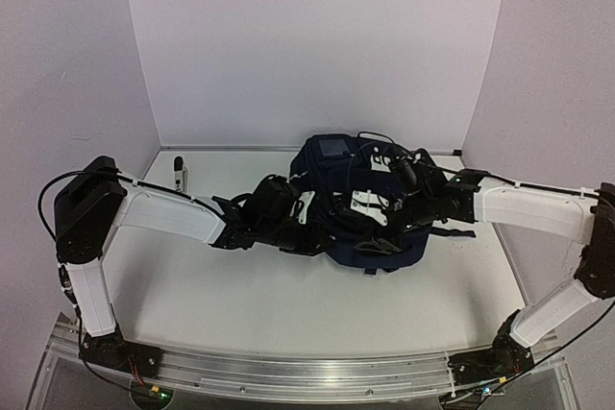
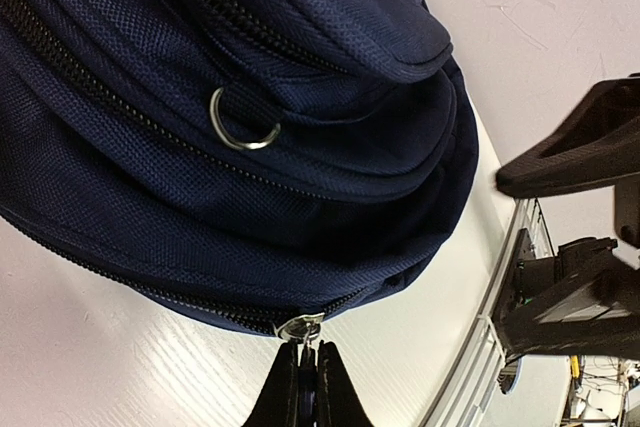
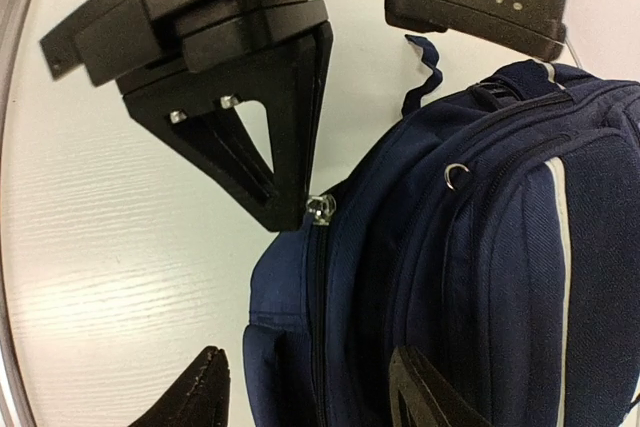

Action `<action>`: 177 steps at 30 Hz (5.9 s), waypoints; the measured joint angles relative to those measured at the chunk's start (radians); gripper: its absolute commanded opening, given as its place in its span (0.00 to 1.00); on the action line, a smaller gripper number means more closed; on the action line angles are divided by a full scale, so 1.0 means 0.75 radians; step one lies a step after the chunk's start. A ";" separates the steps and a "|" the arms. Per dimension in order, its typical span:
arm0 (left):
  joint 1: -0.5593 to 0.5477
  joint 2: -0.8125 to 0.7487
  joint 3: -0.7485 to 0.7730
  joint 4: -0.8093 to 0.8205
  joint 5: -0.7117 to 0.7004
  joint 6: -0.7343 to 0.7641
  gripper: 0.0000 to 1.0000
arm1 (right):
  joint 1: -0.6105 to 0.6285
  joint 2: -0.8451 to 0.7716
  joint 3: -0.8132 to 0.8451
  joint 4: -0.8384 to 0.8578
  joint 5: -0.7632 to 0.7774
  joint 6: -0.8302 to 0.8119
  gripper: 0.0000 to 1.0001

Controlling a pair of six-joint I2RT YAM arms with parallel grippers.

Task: Pack the student bag
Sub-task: Zip the student bag at the center of the board, then unzip the student bag at the center of the board.

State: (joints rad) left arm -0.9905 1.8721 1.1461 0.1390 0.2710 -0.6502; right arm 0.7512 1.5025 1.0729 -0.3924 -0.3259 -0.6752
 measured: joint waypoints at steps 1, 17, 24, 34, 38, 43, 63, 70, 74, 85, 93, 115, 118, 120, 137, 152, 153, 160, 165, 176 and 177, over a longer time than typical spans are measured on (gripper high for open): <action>0.000 0.000 0.000 0.000 0.000 0.000 0.00 | 0.007 0.028 0.004 0.010 0.013 0.002 0.52; -0.003 -0.011 -0.001 -0.050 -0.107 0.010 0.00 | 0.025 0.002 -0.098 0.092 0.188 -0.031 0.00; 0.104 -0.027 -0.004 -0.110 -0.176 0.009 0.00 | -0.031 -0.151 -0.189 0.076 0.187 -0.069 0.00; 0.214 0.027 0.039 -0.129 -0.166 0.029 0.00 | -0.113 -0.228 -0.212 0.015 0.135 -0.100 0.00; 0.278 0.070 0.047 -0.126 -0.134 0.030 0.00 | -0.124 -0.232 -0.213 -0.004 0.121 -0.105 0.00; 0.296 0.113 0.108 -0.152 -0.077 0.055 0.00 | -0.134 -0.231 -0.212 -0.010 0.089 -0.083 0.00; 0.444 0.314 0.429 -0.363 -0.064 0.171 0.49 | 0.089 0.149 0.184 -0.073 -0.120 0.348 0.50; 0.528 0.136 0.323 -0.437 -0.110 0.186 0.72 | -0.075 0.082 0.230 -0.097 -0.187 0.445 0.70; 0.521 -0.022 0.226 -0.422 -0.071 0.183 0.84 | -0.353 0.021 0.197 -0.115 -0.187 0.458 0.82; 0.365 -0.095 0.082 -0.233 0.133 0.102 0.90 | -0.727 0.096 0.087 -0.213 -0.238 0.419 0.83; 0.299 0.083 0.061 -0.006 0.260 -0.023 0.69 | -0.736 0.264 0.079 -0.253 -0.469 0.409 0.77; 0.479 -0.093 0.033 -0.190 -0.001 0.101 0.63 | -0.279 0.090 0.104 -0.264 -0.530 0.573 0.67; 0.354 -0.193 -0.019 -0.213 -0.099 0.113 0.63 | -0.290 0.025 0.103 -0.259 -0.424 0.569 0.62; 0.272 -0.231 -0.042 -0.203 -0.119 0.104 0.63 | -0.294 0.003 0.086 -0.245 -0.376 0.547 0.59; 0.239 -0.256 -0.212 -0.107 -0.227 -0.108 0.62 | -0.087 0.055 -0.192 0.107 0.020 0.420 0.53; 0.247 -0.145 -0.215 -0.035 -0.255 -0.171 0.55 | -0.016 0.104 -0.209 0.231 0.103 0.372 0.48; 0.247 -0.139 -0.216 -0.024 -0.250 -0.177 0.55 | -0.013 0.112 -0.204 0.227 0.078 0.372 0.49; 0.254 -0.116 -0.222 0.014 -0.247 -0.193 0.55 | 0.016 0.196 -0.111 0.163 -0.029 0.381 0.50; 0.257 -0.104 -0.222 0.026 -0.239 -0.201 0.55 | 0.058 0.208 -0.060 0.136 -0.156 0.394 0.50; 0.257 -0.095 -0.220 0.027 -0.224 -0.178 0.58 | 0.054 0.083 0.008 0.080 -0.347 0.469 0.49; 0.257 -0.096 -0.221 0.028 -0.221 -0.176 0.59 | 0.030 0.063 0.008 0.079 -0.330 0.469 0.50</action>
State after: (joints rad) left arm -0.7975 1.8002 0.9807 0.1604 0.1051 -0.7823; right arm 0.7734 1.5500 1.0792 -0.3329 -0.5734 -0.3231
